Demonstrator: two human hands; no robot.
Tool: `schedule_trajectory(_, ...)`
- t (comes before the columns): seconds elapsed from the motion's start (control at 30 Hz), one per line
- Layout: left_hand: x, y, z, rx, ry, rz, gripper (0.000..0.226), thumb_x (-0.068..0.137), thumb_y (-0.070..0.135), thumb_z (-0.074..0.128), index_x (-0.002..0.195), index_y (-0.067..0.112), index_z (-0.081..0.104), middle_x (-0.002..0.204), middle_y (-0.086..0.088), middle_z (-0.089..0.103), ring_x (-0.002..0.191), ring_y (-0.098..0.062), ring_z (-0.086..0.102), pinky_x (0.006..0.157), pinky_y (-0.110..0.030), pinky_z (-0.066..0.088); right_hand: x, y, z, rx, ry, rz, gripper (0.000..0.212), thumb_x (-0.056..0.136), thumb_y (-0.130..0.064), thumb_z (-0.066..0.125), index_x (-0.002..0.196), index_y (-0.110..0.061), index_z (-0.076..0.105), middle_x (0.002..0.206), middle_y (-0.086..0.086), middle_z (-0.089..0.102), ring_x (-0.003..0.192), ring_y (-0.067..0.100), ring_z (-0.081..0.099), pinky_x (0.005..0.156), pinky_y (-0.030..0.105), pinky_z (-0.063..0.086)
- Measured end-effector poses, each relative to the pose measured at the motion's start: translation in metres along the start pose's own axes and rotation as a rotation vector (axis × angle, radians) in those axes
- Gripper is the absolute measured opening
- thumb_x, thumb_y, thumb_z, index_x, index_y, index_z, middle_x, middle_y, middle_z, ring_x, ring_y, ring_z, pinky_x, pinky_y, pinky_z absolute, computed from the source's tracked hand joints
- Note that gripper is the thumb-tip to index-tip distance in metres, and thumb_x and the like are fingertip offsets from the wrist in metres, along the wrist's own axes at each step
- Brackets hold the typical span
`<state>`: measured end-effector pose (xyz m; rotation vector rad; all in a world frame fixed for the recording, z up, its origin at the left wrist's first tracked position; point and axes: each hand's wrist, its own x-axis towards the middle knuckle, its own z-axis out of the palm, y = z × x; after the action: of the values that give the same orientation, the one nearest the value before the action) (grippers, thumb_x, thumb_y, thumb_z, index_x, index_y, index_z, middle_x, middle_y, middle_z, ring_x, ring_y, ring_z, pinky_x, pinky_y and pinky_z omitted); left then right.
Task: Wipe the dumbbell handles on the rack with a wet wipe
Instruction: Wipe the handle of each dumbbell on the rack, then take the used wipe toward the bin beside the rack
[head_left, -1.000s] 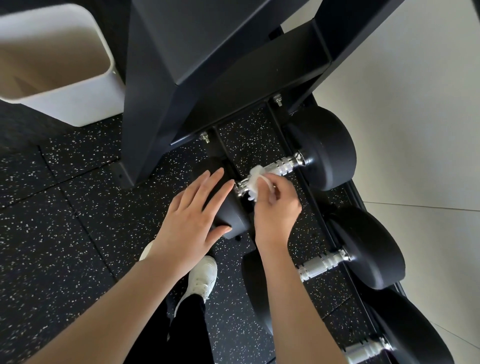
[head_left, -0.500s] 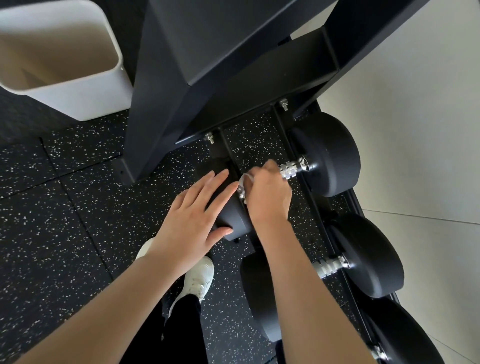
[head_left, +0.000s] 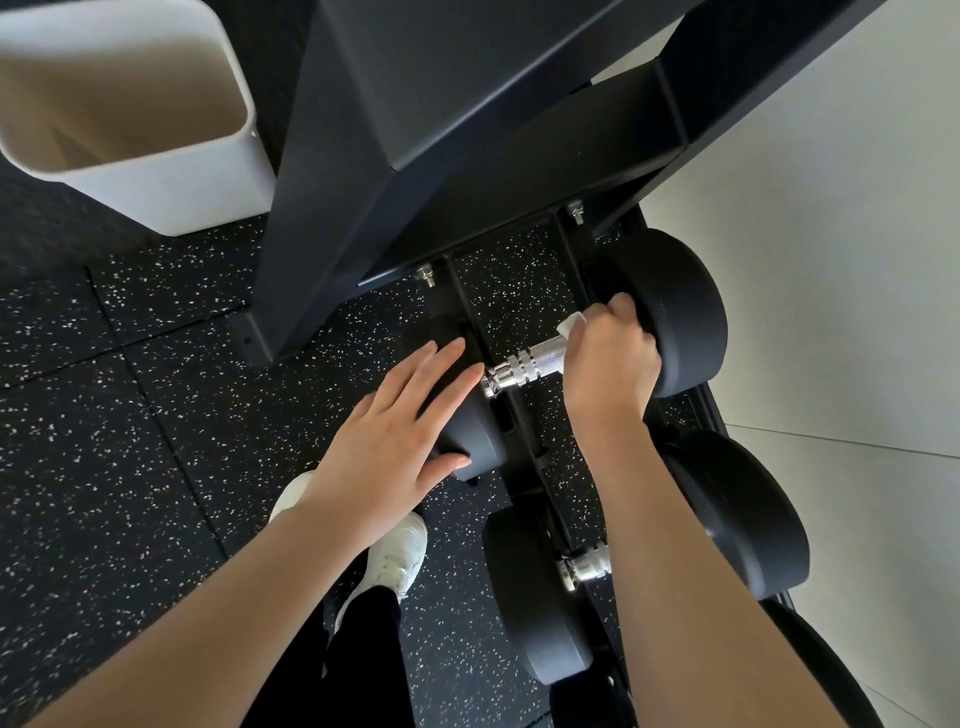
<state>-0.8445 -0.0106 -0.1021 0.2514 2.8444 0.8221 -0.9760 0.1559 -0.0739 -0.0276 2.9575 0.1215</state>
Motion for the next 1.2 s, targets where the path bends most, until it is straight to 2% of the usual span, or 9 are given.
schedule_trajectory(0.2,-0.001,0.002,0.000,0.029,0.010,-0.008,0.080,0.081,0.044,0.064,0.149,0.020,0.029,0.157,-0.001,0.020,0.142,-0.023,0.025,0.098,-0.042,0.046,-0.024,-0.011,0.013,0.091,0.033,-0.079,0.022,0.095,-0.029,0.050,0.103,-0.013,0.062,0.107,0.003,0.059,0.082,0.026,0.064,0.059,0.029,0.038)
schedule_trajectory(0.3,-0.001,0.002,0.000,0.057,0.013,-0.002,0.082,0.080,0.044,0.067,0.148,0.019,0.029,0.157,-0.002,0.021,0.141,-0.024,0.026,0.099,-0.043,0.043,-0.039,-0.020,0.022,0.166,0.076,-0.147,0.015,0.089,-0.026,0.059,0.092,-0.012,0.061,0.089,0.004,0.064,0.084,0.023,0.062,0.056,0.030,0.046)
schedule_trajectory(0.4,-0.001,0.005,-0.004,0.100,0.000,0.004,0.084,0.079,0.044,0.068,0.149,0.017,0.029,0.157,-0.004,0.022,0.141,-0.025,0.027,0.101,-0.042,0.041,-0.044,-0.022,0.026,0.325,0.009,-0.118,0.013,0.089,-0.019,0.059,0.097,-0.009,0.059,0.093,0.007,0.064,0.091,0.023,0.058,0.068,0.035,0.052)
schedule_trajectory(0.53,0.001,0.010,-0.013,0.153,-0.057,-0.013,0.083,0.079,0.047,0.065,0.147,0.014,0.033,0.155,-0.006,0.027,0.140,-0.026,0.031,0.102,-0.042,0.039,-0.041,-0.015,0.012,0.651,-0.055,0.059,0.009,0.092,-0.018,0.056,0.095,-0.013,0.062,0.090,-0.002,0.064,0.082,0.014,0.058,0.062,0.010,0.037)
schedule_trajectory(0.63,0.002,0.016,-0.025,0.201,-0.112,-0.018,0.077,0.074,0.044,0.072,0.139,0.011,0.047,0.147,-0.009,0.041,0.131,-0.028,0.045,0.096,-0.043,0.045,-0.047,-0.008,-0.014,0.952,-0.129,0.258,0.006,0.092,-0.018,0.055,0.090,-0.017,0.061,0.075,-0.011,0.056,0.071,0.006,0.052,0.058,0.002,0.037)
schedule_trajectory(0.77,-0.004,0.030,-0.056,0.255,-0.134,-0.045,0.070,0.065,0.038,0.083,0.124,0.008,0.060,0.123,-0.008,0.063,0.110,-0.025,0.062,0.084,-0.040,0.052,-0.069,0.005,-0.049,1.262,-0.110,0.458,0.007,0.090,-0.019,0.058,0.085,-0.021,0.062,0.083,-0.001,0.063,0.077,0.012,0.058,0.071,0.022,0.047)
schedule_trajectory(0.93,-0.020,0.056,-0.124,0.234,-0.162,-0.122,0.055,0.092,0.040,0.057,0.139,0.013,0.047,0.138,-0.002,0.051,0.126,-0.022,0.049,0.099,-0.039,0.042,-0.108,0.018,-0.112,1.418,-0.071,0.593,0.007,0.090,-0.015,0.059,0.087,-0.017,0.065,0.085,0.002,0.065,0.077,0.013,0.059,0.072,0.025,0.049)
schedule_trajectory(1.1,-0.029,0.072,-0.198,0.298,-0.081,-0.151,0.046,0.066,0.039,0.083,0.103,0.013,0.072,0.098,0.001,0.070,0.088,-0.017,0.069,0.068,-0.032,0.056,-0.133,0.026,-0.170,1.477,-0.041,0.615,0.009,0.089,-0.017,0.060,0.095,-0.010,0.062,0.085,0.005,0.063,0.077,0.017,0.058,0.074,0.032,0.049)
schedule_trajectory(1.2,-0.036,0.076,-0.252,0.296,-0.046,-0.204,0.045,0.081,0.044,0.069,0.115,0.014,0.068,0.113,0.001,0.067,0.104,-0.017,0.064,0.084,-0.033,0.052,-0.137,0.017,-0.203,1.503,-0.054,0.614,0.011,0.088,-0.020,0.062,0.095,-0.011,0.063,0.084,0.004,0.064,0.075,0.014,0.056,0.072,0.029,0.047)
